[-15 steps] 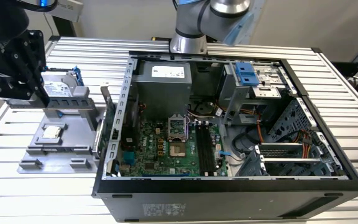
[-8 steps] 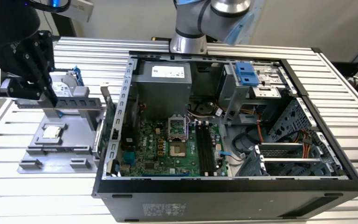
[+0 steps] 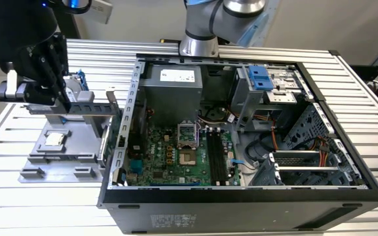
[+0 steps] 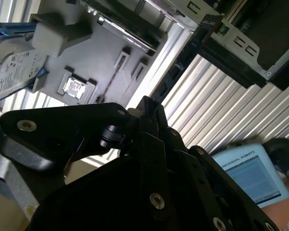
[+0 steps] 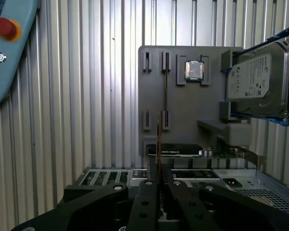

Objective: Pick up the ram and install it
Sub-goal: 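Pick up the ram and move it above insertion slot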

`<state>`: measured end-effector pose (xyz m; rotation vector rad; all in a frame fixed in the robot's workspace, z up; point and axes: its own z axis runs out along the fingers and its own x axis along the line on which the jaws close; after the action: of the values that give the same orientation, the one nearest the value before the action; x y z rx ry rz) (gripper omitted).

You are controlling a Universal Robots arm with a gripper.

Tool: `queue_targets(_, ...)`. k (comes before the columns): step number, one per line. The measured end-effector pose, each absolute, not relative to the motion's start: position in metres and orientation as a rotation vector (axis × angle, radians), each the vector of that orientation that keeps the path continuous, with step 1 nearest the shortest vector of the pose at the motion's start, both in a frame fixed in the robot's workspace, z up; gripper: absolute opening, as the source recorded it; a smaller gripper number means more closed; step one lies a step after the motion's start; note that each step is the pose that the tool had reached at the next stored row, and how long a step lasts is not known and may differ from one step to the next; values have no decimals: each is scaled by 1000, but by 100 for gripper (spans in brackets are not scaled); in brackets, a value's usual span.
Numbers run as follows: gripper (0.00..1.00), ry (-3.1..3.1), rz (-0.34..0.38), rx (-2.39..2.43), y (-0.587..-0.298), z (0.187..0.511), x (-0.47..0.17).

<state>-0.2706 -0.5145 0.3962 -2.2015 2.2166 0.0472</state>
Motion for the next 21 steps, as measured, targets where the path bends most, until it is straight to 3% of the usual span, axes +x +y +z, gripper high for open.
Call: queue_targets(21, 0, 2217, 47, -2202, -514, 396, -226)
